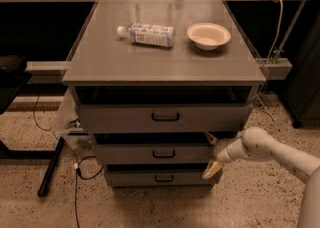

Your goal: Open middle drawer

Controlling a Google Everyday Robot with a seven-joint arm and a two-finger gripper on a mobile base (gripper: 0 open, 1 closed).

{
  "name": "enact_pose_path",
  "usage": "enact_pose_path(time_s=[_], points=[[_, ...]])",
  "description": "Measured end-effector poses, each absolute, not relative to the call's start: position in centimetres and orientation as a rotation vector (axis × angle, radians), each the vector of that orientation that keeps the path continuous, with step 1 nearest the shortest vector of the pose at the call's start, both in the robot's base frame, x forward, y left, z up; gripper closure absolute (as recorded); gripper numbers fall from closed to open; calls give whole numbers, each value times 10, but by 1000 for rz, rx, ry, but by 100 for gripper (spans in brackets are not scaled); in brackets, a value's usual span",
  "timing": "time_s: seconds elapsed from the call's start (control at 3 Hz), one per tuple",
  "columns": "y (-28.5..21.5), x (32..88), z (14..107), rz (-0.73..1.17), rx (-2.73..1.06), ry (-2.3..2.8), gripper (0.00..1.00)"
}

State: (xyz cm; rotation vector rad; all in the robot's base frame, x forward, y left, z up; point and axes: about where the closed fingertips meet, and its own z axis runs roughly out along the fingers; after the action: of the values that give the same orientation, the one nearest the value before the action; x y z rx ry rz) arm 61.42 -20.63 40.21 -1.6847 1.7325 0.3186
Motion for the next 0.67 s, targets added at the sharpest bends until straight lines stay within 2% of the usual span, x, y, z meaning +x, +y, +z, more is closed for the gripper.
enact_pose_path(time_s=[0.33,0.67], points=[[-206,614,405,319,-1685,1732,16],[-206,614,405,319,-1685,1732,40]])
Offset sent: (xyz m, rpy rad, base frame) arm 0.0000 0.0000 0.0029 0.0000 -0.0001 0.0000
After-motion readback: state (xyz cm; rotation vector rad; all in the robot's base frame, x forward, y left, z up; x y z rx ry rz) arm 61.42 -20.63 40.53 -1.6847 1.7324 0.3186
